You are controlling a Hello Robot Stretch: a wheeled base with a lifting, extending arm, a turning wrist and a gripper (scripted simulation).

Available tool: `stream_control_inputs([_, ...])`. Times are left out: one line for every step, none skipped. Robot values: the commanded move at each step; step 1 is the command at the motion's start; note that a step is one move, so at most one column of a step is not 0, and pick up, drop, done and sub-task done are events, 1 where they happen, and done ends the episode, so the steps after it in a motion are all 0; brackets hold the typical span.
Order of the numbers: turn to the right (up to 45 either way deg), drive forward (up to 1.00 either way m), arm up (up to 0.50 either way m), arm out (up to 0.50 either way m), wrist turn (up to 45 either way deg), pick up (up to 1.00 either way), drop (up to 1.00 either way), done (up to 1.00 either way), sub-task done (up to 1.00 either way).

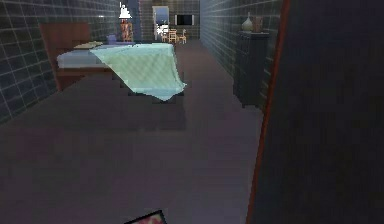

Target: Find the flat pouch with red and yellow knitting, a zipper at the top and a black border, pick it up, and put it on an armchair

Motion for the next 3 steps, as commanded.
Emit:
stream_control_inputs([-45.0, 0.00, 0.00, 0.00, 0.0, 0.00, 0.00, 0.00, 0.00])
stream_control_inputs([-45.0, 0.00, 0.00, 0.00, 0.0, 0.00, 0.00, 0.00, 0.00])
stream_control_inputs([-45.0, 0.00, 0.00, 0.00, 0.0, 0.00, 0.00, 0.00, 0.00])
